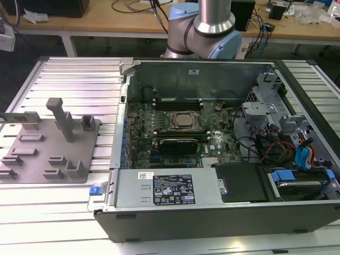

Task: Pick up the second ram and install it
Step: 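Pick up the second ram and move it above second insertion slot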

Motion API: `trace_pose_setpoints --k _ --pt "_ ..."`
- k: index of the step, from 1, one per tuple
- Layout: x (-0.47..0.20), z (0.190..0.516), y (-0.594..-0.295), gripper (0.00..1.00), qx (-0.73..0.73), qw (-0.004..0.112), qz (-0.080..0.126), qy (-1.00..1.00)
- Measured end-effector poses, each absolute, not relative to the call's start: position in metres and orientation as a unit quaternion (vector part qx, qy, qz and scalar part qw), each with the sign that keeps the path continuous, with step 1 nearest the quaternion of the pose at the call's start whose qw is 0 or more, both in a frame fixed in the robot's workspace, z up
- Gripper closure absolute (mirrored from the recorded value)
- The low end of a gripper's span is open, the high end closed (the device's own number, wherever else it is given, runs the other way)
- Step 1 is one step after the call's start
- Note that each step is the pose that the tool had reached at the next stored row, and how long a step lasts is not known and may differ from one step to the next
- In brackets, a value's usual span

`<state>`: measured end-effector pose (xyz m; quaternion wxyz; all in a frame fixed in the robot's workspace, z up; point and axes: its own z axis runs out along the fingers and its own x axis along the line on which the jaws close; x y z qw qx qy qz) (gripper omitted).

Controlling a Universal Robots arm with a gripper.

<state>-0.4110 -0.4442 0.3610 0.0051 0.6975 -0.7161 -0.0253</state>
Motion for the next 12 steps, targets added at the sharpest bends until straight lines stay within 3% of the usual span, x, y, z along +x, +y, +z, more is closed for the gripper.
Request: trace_pose_setpoints --k 12 --pt "-0.411 0.405 -0.444 0.91 0.698 0.005 -0.025 -0.715"
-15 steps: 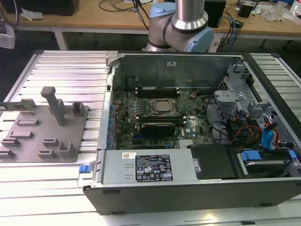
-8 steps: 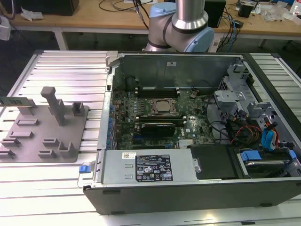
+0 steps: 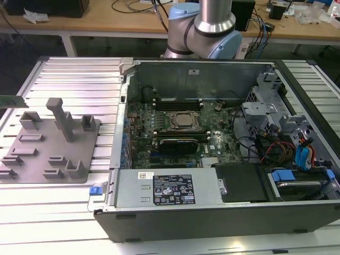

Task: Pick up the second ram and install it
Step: 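Pick up the second ram and move it above second insertion slot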

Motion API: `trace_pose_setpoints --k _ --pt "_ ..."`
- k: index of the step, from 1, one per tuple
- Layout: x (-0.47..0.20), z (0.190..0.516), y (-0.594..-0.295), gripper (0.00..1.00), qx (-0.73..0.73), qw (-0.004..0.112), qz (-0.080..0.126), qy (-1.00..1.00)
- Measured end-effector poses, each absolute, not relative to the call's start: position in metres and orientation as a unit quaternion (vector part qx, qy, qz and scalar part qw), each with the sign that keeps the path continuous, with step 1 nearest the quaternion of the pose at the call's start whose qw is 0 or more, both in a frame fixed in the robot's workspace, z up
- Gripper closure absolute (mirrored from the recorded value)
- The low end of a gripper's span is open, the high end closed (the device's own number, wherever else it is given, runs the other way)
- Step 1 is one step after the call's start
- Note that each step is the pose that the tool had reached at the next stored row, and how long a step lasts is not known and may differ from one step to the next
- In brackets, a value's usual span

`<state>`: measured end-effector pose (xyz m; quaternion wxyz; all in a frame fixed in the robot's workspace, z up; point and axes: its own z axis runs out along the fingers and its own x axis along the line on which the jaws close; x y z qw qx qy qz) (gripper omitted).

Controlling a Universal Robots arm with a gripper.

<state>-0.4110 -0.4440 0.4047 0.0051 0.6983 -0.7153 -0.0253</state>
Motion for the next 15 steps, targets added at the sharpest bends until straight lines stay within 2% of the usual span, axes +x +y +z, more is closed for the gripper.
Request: trace_pose_setpoints --k 3,15 --pt "-0.411 0.418 -0.444 0.91 0.699 0.005 -0.025 -0.715" --pt "-0.386 0.418 -0.444 0.91 0.699 0.005 -0.025 -0.715"
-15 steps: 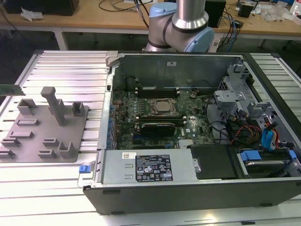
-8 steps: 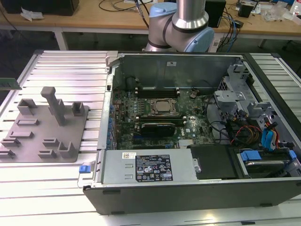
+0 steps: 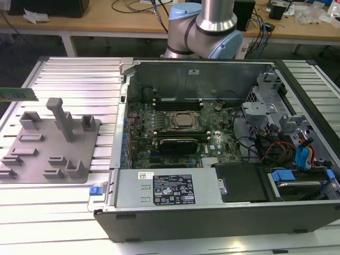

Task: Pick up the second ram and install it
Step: 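Pick up the second ram and move it above second insertion slot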

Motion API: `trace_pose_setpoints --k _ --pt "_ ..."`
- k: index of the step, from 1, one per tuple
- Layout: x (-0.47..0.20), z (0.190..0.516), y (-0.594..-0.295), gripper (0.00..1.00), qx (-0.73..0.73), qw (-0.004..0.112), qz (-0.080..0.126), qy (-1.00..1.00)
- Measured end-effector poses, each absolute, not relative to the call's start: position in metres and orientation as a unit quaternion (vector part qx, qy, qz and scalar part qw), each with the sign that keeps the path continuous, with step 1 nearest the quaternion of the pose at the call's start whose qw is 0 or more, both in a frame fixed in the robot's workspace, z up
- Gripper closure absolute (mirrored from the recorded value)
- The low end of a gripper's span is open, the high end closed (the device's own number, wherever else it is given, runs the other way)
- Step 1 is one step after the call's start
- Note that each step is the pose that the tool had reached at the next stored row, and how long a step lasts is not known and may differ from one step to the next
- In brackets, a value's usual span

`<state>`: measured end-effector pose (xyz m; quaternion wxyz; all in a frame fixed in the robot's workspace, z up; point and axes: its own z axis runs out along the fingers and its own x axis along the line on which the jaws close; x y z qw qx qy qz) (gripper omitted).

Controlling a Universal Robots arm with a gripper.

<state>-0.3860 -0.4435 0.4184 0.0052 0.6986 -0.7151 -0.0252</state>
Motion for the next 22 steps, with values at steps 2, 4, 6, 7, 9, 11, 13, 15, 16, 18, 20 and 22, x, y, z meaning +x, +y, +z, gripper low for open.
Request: trace_pose_setpoints --k 2,4,6,7,9,11,13,15,16,18,20,22 --pt "-0.383 0.418 -0.444 0.91 0.699 0.005 -0.025 -0.715" --pt "-0.378 0.418 -0.444 0.91 0.699 0.005 -0.025 -0.715" --pt "-0.375 0.418 -0.444 0.91 0.699 0.005 -0.025 -0.715" --pt "-0.374 0.418 -0.444 0.91 0.699 0.005 -0.025 -0.715" --pt "-0.370 0.418 -0.443 0.91 0.699 0.005 -0.025 -0.715" --pt "-0.368 0.418 -0.443 0.91 0.699 0.005 -0.025 -0.715" --pt "-0.363 0.418 -0.443 0.91 0.699 0.005 -0.025 -0.715" --pt "-0.357 0.418 -0.443 0.91 0.699 0.005 -0.025 -0.715" --pt "-0.354 0.418 -0.443 0.91 0.699 0.005 -0.025 -0.715" --pt "-0.348 0.418 -0.443 0.91 0.699 0.005 -0.025 -0.715" --pt "-0.341 0.418 -0.443 0.91 0.699 0.005 -0.025 -0.715" --pt "-0.335 0.418 -0.443 0.91 0.699 0.005 -0.025 -0.715"
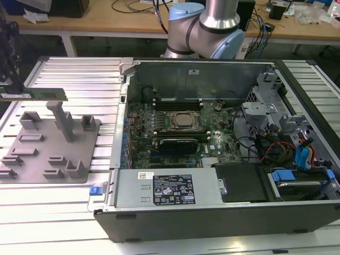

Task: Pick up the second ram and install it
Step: 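Pick up the second ram and move it above second insertion slot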

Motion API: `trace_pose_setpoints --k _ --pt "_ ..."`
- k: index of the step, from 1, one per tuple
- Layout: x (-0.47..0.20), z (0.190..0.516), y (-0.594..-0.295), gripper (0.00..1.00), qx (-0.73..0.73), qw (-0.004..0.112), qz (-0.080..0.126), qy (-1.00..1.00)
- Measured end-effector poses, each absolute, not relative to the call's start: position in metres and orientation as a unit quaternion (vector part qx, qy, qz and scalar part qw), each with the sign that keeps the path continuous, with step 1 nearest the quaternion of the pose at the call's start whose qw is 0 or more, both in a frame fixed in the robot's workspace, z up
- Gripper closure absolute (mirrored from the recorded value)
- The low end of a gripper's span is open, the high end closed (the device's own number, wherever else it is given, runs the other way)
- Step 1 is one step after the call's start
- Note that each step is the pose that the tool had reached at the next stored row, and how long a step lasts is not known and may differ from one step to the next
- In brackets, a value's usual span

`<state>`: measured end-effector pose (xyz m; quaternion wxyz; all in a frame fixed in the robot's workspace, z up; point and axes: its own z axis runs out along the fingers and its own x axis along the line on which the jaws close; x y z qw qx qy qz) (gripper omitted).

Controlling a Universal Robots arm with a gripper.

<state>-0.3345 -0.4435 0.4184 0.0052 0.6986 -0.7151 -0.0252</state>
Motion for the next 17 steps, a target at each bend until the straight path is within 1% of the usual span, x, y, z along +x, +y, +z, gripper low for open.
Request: trace_pose_setpoints --k 17 --pt "-0.278 0.418 -0.443 0.91 0.699 0.005 -0.025 -0.715"
